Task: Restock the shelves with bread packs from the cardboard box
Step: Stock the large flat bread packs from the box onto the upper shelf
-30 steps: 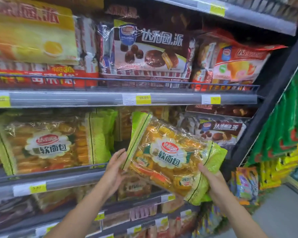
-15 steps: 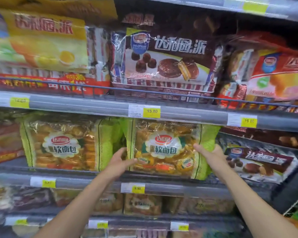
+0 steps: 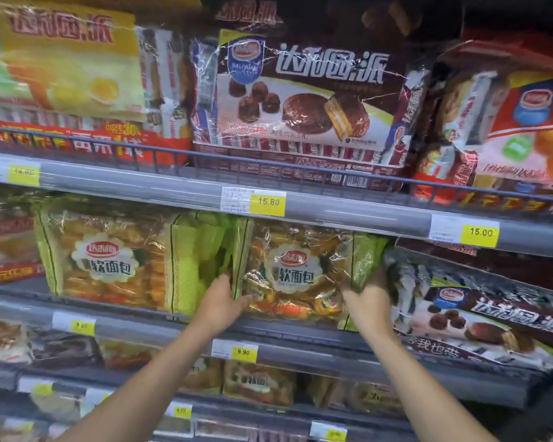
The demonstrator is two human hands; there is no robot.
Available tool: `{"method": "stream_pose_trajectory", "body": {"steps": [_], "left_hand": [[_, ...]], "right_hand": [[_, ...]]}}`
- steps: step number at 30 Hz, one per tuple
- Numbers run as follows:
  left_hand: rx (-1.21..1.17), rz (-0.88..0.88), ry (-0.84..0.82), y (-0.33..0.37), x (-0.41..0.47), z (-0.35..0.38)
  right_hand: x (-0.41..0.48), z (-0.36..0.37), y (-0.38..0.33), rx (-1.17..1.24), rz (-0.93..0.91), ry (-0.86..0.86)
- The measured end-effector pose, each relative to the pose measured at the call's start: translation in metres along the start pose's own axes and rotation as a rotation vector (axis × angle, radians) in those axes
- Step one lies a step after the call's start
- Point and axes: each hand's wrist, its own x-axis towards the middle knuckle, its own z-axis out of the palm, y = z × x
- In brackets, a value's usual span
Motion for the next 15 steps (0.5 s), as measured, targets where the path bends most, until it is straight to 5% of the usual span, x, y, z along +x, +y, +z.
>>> {"method": "stream_pose_trajectory", "body": {"steps": [4, 10, 15], "left_hand": [[0.089, 0.154, 0.248, 0.000, -0.016, 0.009], [0.373, 0.373, 0.411, 0.003, -0.017, 0.006], [0.440, 0.290, -0.068, 0.009, -0.007, 0.012]], "right_hand": [[-0.034, -0.008, 0.000, -0.128, -0.280, 0.118], [-0.029, -0.004, 0.009, -0.377, -0.297, -0.371], [-0.011, 0.005, 0.016, -0.435, -0.267, -0.438]]}}
